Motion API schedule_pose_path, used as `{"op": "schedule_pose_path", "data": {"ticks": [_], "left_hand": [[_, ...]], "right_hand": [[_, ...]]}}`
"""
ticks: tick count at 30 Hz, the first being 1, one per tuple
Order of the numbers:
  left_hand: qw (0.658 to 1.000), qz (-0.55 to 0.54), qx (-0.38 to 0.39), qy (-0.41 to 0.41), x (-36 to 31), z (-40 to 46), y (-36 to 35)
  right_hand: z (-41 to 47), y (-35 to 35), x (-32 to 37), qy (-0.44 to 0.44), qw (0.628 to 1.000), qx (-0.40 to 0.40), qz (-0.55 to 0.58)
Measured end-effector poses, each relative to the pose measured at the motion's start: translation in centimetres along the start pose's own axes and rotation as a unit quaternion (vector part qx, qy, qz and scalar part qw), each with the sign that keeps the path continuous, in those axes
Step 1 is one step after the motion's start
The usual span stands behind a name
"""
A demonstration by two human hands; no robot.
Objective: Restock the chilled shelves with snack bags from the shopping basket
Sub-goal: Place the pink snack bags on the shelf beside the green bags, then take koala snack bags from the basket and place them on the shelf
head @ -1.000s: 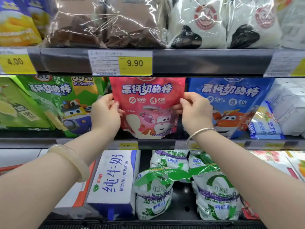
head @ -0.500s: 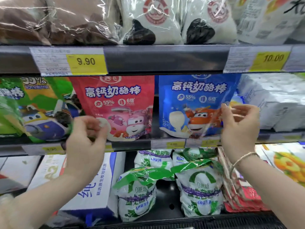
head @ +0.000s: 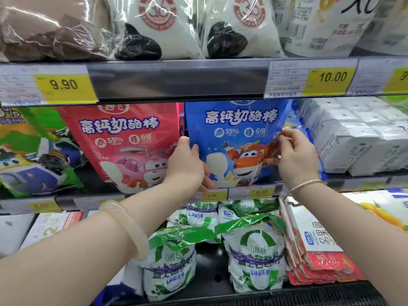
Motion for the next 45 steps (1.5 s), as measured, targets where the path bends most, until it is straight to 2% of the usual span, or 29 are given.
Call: {"op": "schedule_pose_path", "data": {"ticks": [3, 7, 14, 22, 25, 31, 37, 41, 45], "left_hand": [[0.999, -0.046, -0.023, -0.001, 0.3, -0.1, 0.3], [0.998, -0.021, -0.061, -0.018, 0.1, -0.1, 0.7], [0.992, -0.092, -0.086, 0.032, 0.9, -0.9, 0.7], [0.998, 0.009, -0.060, -0.010, 2.0, -3.8, 3.6], [0.997, 0.039, -0.069, -0.012, 3.8, -5.4, 6.5], [0.995, 0.057, -0.079, 0.009, 10.4, -9.9, 11.8], [0.990, 0.097, -0.086, 0.046, 19.9, -15.3, 16.5], [0.973, 0.191, -0.098, 0.085, 27.8, -18.2, 19.6], [0.951, 0.245, -0.105, 0.154, 35.2, -22.2, 22.3]], "right_hand": [[0.4, -0.1, -0.3, -0.002, 1.000, 0.010, 0.023], [0.3, -0.2, -0.2, 0.003, 1.000, 0.023, 0.018], [-0.2, 0.0, 0.1, 0.001, 1.000, 0.013, 0.006], [-3.7, 2.5, 1.3, 0.022, 0.990, -0.117, -0.073], [-6.8, 3.0, 1.1, 0.019, 0.985, -0.133, -0.106], [-15.7, 3.6, -1.5, -0.025, 0.973, -0.151, -0.172], [-26.6, 2.4, -7.6, -0.116, 0.957, -0.106, -0.242], [-34.5, 3.1, -13.1, -0.203, 0.929, -0.052, -0.306], [-41.1, 6.4, -18.7, -0.300, 0.881, -0.009, -0.366]]}}
Point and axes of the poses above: each hand's wrist, its own z-axis towards the middle knuckle, its own y-axis out of the back of the hand, x = y × z, the point moved 9 cm from there along z, towards the middle knuckle, and after that the axes turned 2 degrees about z, right-handed, at the moved point
